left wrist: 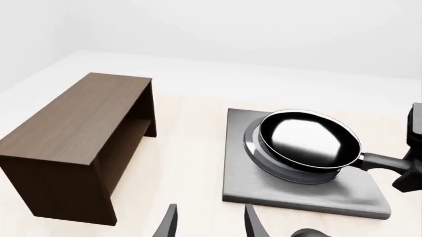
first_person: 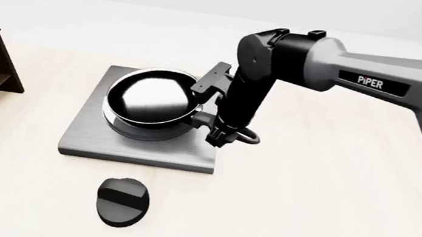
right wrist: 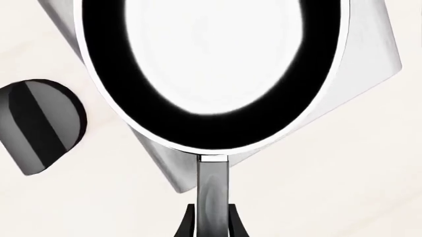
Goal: Turn on the stove and put the frying pan on it.
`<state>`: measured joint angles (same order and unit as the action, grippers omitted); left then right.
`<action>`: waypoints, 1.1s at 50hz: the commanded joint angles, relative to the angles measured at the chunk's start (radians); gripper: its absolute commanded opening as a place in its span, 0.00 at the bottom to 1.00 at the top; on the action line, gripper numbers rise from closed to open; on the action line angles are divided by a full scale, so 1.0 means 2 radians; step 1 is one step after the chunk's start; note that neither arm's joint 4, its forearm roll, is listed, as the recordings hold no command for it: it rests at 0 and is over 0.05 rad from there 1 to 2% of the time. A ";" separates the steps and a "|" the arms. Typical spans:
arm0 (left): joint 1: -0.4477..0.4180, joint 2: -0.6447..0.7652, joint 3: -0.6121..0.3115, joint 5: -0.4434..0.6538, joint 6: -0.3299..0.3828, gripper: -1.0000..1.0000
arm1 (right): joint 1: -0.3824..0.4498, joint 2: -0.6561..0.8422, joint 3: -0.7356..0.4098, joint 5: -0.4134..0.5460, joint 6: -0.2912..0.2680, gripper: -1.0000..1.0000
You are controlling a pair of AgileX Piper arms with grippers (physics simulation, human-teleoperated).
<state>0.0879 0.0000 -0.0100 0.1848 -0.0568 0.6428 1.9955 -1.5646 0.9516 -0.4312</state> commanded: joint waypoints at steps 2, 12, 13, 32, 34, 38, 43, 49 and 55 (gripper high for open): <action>0.000 0.000 0.000 0.000 -0.001 1.00 | -0.002 0.005 -0.009 -0.007 0.009 0.00; 0.000 0.000 0.000 0.000 -0.001 1.00 | -0.017 0.008 0.000 0.000 -0.004 0.00; 0.000 0.000 0.000 0.000 -0.001 1.00 | -0.013 0.016 -0.018 -0.008 0.009 0.00; 0.000 0.000 0.000 -0.001 0.001 1.00 | -0.009 -0.031 -0.013 0.018 0.014 1.00; 0.000 0.000 0.000 -0.001 0.001 1.00 | -0.009 -0.040 -0.008 0.019 0.013 1.00; 0.000 0.000 0.000 -0.001 0.001 1.00 | 0.000 -0.052 -0.005 0.023 0.021 1.00; 0.000 0.000 0.000 0.000 0.001 1.00 | -0.003 -0.073 0.008 0.026 0.018 1.00; 0.000 0.000 0.000 0.000 0.002 1.00 | -0.004 -0.101 0.021 0.025 0.016 1.00; 0.001 0.000 0.000 0.000 0.004 1.00 | -0.002 -0.150 0.056 0.020 0.017 1.00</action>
<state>0.0882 0.0000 -0.0106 0.1840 -0.0522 0.6383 1.8084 -1.5244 0.9957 -0.3967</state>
